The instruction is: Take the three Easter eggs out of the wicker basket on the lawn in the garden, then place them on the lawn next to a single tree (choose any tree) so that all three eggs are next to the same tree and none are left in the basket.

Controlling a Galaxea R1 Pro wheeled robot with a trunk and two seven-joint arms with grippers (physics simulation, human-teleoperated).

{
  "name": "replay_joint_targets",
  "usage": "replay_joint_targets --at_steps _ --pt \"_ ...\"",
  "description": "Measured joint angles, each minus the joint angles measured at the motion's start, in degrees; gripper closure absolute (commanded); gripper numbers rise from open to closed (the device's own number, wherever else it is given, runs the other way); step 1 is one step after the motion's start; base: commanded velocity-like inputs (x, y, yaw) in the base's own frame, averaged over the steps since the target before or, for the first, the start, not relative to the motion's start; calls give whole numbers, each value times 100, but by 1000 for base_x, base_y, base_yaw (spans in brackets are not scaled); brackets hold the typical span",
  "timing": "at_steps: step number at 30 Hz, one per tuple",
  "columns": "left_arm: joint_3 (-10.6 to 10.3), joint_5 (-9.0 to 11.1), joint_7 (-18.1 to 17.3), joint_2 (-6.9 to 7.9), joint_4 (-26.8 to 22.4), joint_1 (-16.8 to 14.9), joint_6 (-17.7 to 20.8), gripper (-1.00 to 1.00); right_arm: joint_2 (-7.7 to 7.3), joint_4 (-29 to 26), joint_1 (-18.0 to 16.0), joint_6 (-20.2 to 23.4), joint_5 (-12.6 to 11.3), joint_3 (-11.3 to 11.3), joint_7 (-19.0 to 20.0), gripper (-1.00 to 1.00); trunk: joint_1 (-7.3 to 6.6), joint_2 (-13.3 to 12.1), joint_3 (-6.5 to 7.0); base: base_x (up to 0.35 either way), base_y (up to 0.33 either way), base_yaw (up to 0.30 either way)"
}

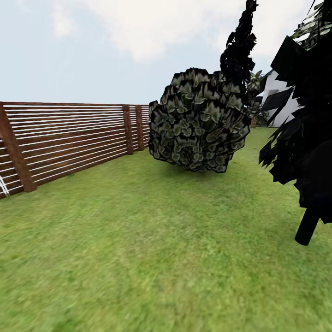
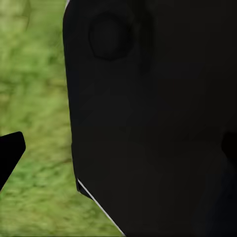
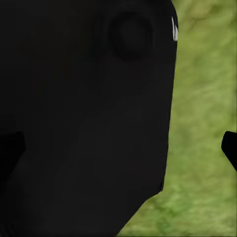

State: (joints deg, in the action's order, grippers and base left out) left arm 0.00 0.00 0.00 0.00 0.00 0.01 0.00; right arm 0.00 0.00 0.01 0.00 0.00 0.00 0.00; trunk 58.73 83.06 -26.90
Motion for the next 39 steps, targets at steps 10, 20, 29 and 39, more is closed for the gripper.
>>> replay_joint_targets --at_steps 10,20,29,39 --pt "39 46 5 246 9 123 -3 -100 15 -174 -296 -150 -24 -25 -78 -100 0 -1 2 0 0 0" --pt "47 48 8 246 10 122 0 -100 42 -157 -295 -191 -42 -39 -104 -100 0 -1 14 0 0 -190" --pt "48 45 4 246 10 122 -3 -100 51 -157 -299 -191 -32 -34 -108 -100 0 -1 32 0 0 -272" --pt "57 65 2 246 10 122 -7 -100 51 -157 -298 -191 -30 -33 -106 -100 0 -1 33 0 0 -275"
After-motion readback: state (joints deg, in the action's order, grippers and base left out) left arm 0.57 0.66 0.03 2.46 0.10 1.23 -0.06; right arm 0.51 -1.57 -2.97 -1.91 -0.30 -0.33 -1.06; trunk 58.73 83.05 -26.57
